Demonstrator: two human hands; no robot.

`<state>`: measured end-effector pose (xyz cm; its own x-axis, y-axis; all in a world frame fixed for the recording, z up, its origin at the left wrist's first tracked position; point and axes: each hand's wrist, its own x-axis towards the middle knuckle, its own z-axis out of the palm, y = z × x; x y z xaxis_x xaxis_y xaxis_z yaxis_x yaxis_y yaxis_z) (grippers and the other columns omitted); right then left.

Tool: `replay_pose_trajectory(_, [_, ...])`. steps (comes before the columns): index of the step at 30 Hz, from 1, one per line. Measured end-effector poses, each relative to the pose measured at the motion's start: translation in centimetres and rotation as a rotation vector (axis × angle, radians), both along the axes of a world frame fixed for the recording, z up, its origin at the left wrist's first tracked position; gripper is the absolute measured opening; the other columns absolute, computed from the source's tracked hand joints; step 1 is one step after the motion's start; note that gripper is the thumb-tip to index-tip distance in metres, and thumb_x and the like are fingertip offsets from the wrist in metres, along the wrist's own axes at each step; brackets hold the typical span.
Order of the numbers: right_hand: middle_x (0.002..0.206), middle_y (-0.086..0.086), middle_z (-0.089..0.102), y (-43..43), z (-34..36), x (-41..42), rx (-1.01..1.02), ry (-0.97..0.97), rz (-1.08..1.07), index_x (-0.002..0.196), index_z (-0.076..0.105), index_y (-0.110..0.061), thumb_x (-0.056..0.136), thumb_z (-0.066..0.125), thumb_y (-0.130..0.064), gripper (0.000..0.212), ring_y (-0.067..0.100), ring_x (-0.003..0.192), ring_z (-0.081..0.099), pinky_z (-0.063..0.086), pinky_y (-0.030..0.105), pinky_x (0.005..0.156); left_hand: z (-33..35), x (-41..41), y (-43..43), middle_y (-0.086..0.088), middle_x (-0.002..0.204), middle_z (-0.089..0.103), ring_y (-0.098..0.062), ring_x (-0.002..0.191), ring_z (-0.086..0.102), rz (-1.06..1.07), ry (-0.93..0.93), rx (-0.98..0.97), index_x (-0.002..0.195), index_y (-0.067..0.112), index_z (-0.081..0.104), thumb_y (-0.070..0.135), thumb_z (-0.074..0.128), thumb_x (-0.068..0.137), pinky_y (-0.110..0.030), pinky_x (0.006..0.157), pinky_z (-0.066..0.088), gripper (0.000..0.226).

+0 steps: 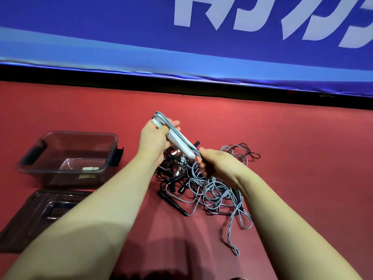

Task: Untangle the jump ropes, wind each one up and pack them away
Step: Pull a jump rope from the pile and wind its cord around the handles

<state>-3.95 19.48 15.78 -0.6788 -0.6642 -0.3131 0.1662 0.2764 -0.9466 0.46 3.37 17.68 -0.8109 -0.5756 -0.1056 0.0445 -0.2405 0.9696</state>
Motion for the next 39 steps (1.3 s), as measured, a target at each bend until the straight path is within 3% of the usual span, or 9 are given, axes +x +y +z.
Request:
replay_pose_trajectory(2, [0.067,-0.003,0.064,0.3,0.0,0.2,-0.071,-0.071,0.08,0.074,0.048,-0.015,0.101,0.034,-0.027,0.033,0.01,0.057,0.053,0.04,0.021,0.058,0.1,0.2,-0.5,-0.006,0.096,0.07,-0.022,0.098,0.068,-0.027,-0.003,-0.077,0.092,0.011,0.054,-0.008,0.037,0.093,-0.038,0.084,0.055,0.026])
replay_pose_trajectory(6, [0.062,-0.008,0.055,1.3,-0.4,-0.7,-0.124,0.274,0.106,0.089,0.049,-0.017,0.099,0.039,-0.024,0.016,0.008,0.053,0.043,0.035,0.019,0.054,0.4,0.2,-1.4,0.002,0.091,0.072,-0.019,0.094,0.068,-0.036,-0.007,-0.213,0.087,0.017,0.056,-0.003,0.042,0.094,-0.044,0.09,0.053,0.025])
replay_pose_trajectory(10, [0.074,-0.014,0.063,2.5,-1.4,-1.6,-0.01,0.494,0.02,0.086,0.061,-0.022,0.097,0.04,-0.036,0.028,0.005,0.077,0.056,0.04,0.025,0.082,0.3,0.2,-1.5,0.005,0.091,0.072,-0.021,0.098,0.067,-0.017,-0.034,-0.265,0.09,0.018,0.055,0.001,0.044,0.095,-0.049,0.093,0.05,0.021])
replay_pose_trajectory(17, [0.06,-0.001,0.065,2.1,-1.7,-0.4,-0.142,-0.239,0.424,0.101,0.072,-0.015,0.084,0.043,-0.056,0.053,0.003,0.04,0.036,0.038,0.019,0.055,0.1,0.0,-0.5,0.006,0.094,0.072,-0.014,0.094,0.068,-0.098,-0.028,-0.376,0.085,0.02,0.06,0.005,0.048,0.093,-0.045,0.091,0.052,0.021])
replay_pose_trajectory(23, [0.054,-0.008,0.038,2.4,-1.4,-0.8,-0.333,-0.267,0.373,0.057,0.063,-0.022,0.061,0.069,-0.069,0.048,0.007,0.052,0.04,0.052,0.022,0.062,-0.1,0.0,-1.1,-0.003,0.098,0.071,-0.022,0.099,0.066,-0.044,-0.078,-0.334,0.089,0.018,0.057,0.001,0.045,0.091,-0.047,0.092,0.051,0.021])
replay_pose_trajectory(28, [0.065,-0.007,0.062,2.7,-0.1,-1.3,0.09,0.301,0.227,0.075,0.053,-0.017,0.094,0.052,-0.028,0.023,0.006,0.047,0.051,0.038,0.019,0.046,-0.4,-0.2,-0.8,-0.004,0.095,0.071,-0.026,0.096,0.065,0.045,-0.139,-0.145,0.084,0.017,0.054,-0.006,0.038,0.088,-0.043,0.087,0.053,0.029])
replay_pose_trajectory(31, [0.066,-0.009,0.055,1.9,-0.5,-1.5,0.332,0.802,0.061,0.087,0.058,-0.016,0.098,0.046,-0.029,0.021,0.01,0.06,0.048,0.042,0.029,0.063,-0.7,-0.3,-0.9,-0.013,0.102,0.069,-0.031,0.101,0.065,0.077,-0.111,0.033,0.086,0.016,0.054,-0.007,0.038,0.09,-0.045,0.089,0.052,0.028])
replay_pose_trajectory(36, [0.133,-0.006,0.054,-0.1,-1.8,-0.4,0.352,0.653,-0.032,0.141,0.038,-0.03,0.1,0.035,-0.036,0.041,0.017,0.117,0.051,0.039,0.032,0.099,-0.5,-0.5,-0.9,-0.012,0.091,0.068,-0.025,0.085,0.067,0.11,-0.002,0.402,0.094,0.009,0.054,-0.005,0.04,0.096,-0.042,0.081,0.054,0.019])
replay_pose_trajectory(39, [0.14,-0.006,0.049,-0.6,-1.9,-0.3,0.421,0.731,-0.08,0.144,0.033,-0.034,0.101,0.03,-0.038,0.043,0.019,0.122,0.049,0.038,0.029,0.096,-0.7,-0.5,-0.9,-0.013,0.091,0.067,-0.026,0.084,0.067,0.117,0.012,0.503,0.095,0.007,0.054,-0.004,0.04,0.097,-0.041,0.076,0.055,0.018])
